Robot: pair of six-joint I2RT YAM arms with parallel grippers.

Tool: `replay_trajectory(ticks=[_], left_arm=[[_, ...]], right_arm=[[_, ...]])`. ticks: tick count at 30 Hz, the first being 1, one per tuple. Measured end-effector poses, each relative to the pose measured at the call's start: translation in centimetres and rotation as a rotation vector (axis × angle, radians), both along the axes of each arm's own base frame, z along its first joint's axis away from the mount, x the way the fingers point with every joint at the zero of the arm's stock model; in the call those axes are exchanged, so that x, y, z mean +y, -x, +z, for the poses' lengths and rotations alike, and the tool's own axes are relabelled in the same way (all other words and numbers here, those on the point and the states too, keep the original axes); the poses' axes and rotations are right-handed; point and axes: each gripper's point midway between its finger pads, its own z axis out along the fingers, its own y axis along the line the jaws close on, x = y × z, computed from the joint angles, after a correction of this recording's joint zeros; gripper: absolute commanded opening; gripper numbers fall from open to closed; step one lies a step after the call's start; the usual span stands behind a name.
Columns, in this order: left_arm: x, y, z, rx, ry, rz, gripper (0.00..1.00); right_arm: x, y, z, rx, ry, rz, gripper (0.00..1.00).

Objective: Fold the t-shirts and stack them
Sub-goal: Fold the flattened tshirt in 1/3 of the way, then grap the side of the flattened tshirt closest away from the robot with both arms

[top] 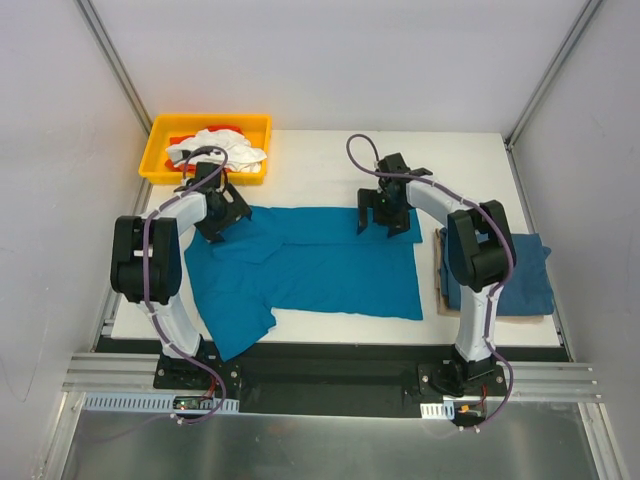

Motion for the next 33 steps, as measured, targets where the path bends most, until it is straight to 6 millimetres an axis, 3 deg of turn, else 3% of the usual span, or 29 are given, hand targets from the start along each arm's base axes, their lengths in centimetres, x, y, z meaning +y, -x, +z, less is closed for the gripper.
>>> replay_trajectory(ticks=[8, 13, 16, 22, 24, 27, 33], left_arm=[[-0.1, -1.0, 0.2, -0.009, 0.009, 0.018, 0.99], [-0.1, 0.3, 0.8, -0.018, 0.012, 0.022, 0.99], [0.0, 2.0, 2.4, -0.047, 0.015, 0.024, 0.99], [-0.4, 4.7, 7.9, -0.213, 0.057, 0.021, 0.99], [-0.8, 6.2, 8.7, -0.244, 0.075, 0.014, 0.99], [-1.8, 9.0, 8.2, -0.225, 0.107, -0.011, 0.99], [-4.3, 16.5, 6.6, -0.068, 0.118, -0.104, 0.98]], right_arm=[[0.0, -0.8, 0.1, -0.012, -0.004, -0.008, 0.97], [-0.6, -0.5, 0.4, -0.024, 0.008, -0.017, 0.97], [-1.3, 0.6, 1.5, -0.041, 0.013, -0.022, 0.97], [-2.2, 2.6, 5.2, -0.133, -0.021, -0.040, 0.97], [-2.5, 3.7, 6.1, -0.158, -0.032, -0.044, 0.97], [-2.9, 5.1, 6.7, -0.182, -0.039, -0.047, 0.97], [-3.6, 8.2, 6.1, -0.170, -0.036, -0.045, 0.97]])
